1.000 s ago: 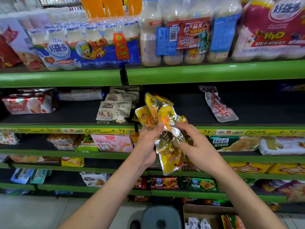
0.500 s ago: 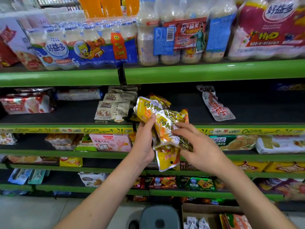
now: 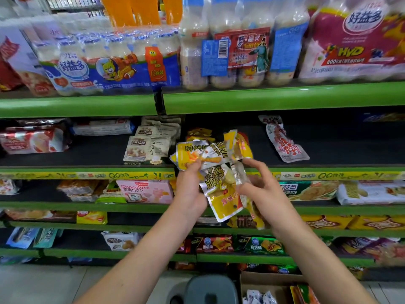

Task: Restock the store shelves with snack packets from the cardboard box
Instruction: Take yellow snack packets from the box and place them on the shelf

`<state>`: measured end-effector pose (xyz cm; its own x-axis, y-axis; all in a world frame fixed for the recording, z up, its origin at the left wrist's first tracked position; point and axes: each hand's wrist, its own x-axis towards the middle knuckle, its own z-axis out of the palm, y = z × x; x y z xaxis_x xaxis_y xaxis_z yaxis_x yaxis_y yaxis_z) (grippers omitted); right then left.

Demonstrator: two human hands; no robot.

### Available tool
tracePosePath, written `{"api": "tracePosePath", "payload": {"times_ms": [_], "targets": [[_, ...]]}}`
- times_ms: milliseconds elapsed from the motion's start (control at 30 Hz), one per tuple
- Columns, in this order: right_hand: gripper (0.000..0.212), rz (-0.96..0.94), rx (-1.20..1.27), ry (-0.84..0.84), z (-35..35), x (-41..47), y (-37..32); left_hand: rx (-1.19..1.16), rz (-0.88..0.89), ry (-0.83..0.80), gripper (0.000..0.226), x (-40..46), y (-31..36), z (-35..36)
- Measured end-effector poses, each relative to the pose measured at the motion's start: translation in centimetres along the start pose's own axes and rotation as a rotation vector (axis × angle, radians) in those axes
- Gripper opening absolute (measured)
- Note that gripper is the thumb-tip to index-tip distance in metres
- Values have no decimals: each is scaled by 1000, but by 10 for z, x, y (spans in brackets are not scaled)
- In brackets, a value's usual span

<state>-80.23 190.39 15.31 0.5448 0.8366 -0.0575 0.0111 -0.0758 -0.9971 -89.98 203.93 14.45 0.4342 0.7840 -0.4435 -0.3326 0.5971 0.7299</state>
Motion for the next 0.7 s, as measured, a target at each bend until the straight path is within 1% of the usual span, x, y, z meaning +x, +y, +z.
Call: {"api": "tracePosePath", "payload": {"times_ms": [33, 100, 167, 233, 300, 367, 433, 467, 500, 567, 633, 667, 700], "targets": [[58, 11, 98, -29, -1, 3, -2, 19, 5, -17, 17, -1, 0, 0], [63, 9, 189, -74, -5, 9, -4, 81, 46, -37, 29, -3, -2, 0], [64, 14, 249, -129, -8, 14, -2, 158, 95, -54, 27, -2, -3, -5], [61, 22, 327, -171, -9, 16, 2, 226, 112, -94, 27, -1, -1, -9], [54, 20, 428, -192, -11, 17, 5, 305, 105, -160, 31, 1, 0, -15], [38, 18, 523, -188, -12, 17, 6, 395, 108, -222, 32, 0, 4, -23], [22, 43, 599, -153, -16, 16, 9, 477, 103, -285, 39, 2, 7, -30], [17, 66, 643, -130, -19, 16, 11, 495, 88, -291, 37, 3, 8, -33], [17, 95, 698, -115, -23, 16, 13, 491, 70, -274, 33, 6, 10, -36], [26, 153, 791, -118, -32, 15, 18, 453, 35, -214, 26, 13, 15, -43], [39, 190, 846, -167, -39, 13, 20, 388, -6, -179, 20, 20, 20, -49], [50, 203, 877, -196, -40, 13, 21, 350, -37, -176, 18, 23, 22, -51], [72, 221, 893, -213, -40, 14, 22, 319, -68, -183, 15, 24, 23, -52]]}}
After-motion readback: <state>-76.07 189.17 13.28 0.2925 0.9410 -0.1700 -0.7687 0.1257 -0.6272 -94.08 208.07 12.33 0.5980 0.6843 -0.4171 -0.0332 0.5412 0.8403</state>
